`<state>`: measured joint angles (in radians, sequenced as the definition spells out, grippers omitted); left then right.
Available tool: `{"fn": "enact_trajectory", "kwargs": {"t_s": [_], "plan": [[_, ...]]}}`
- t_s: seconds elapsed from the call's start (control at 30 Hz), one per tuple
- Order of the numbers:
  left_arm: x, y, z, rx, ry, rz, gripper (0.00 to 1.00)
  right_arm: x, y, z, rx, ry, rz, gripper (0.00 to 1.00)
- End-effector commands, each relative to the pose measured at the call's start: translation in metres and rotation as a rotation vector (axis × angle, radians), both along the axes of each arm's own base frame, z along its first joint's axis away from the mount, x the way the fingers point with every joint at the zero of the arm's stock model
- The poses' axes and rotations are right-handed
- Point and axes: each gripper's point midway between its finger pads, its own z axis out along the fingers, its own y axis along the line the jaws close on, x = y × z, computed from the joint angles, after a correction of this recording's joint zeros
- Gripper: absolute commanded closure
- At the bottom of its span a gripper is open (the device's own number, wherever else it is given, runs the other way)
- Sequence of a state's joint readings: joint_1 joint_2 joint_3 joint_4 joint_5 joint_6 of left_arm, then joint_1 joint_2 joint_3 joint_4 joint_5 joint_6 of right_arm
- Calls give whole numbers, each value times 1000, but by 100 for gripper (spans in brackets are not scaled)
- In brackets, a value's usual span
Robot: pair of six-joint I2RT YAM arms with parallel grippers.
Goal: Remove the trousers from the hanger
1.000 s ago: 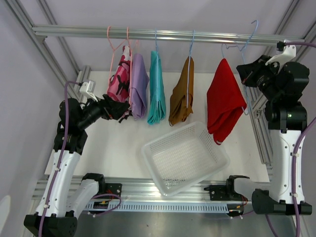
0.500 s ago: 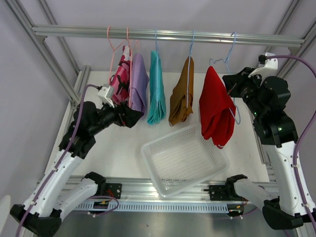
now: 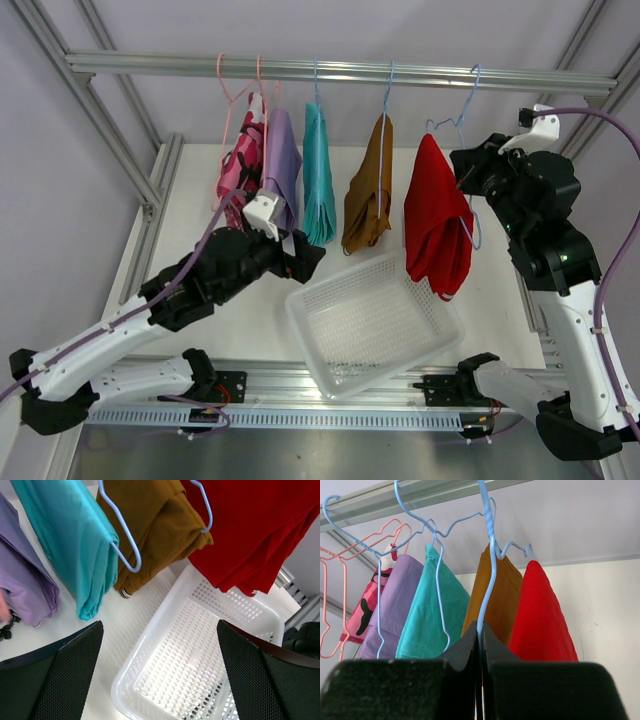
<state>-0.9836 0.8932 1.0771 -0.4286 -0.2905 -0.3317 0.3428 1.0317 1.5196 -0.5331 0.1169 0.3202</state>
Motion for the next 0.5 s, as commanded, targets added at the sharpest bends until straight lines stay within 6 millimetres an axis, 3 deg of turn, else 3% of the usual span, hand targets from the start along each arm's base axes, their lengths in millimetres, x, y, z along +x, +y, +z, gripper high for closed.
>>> {"fn": "enact_trajectory", "kwargs": {"t_s": [0.0,0.07,0.17,0.2,0.23,0.3,0.4,0.47], "plan": [[2,-9,4,-45,-9,51,1,-11,-4,57,61,-171,-10,100],[2,-26,-4,-37,13,18,1,-12,-4,58,64,-175,-10,100],[-3,-52,9,-30,-46,-3,1,-13,-4,58,75,-169,-15,100],[0,-66,-1,27,-57,-16,0,-13,-4,57,75,-166,-17,100],[-7,-82,14,9,-82,-51,1,-12,-4,55,77,-158,-21,100],[-5,-103,-1,78,-90,-42,0,-12,-4,52,88,-148,-32,100],[-21,-131,9,82,-181,-66,1,-13,-7,49,90,-138,-47,100],[-21,-149,10,61,-189,-72,0,-13,-7,47,81,-129,-49,100]]}}
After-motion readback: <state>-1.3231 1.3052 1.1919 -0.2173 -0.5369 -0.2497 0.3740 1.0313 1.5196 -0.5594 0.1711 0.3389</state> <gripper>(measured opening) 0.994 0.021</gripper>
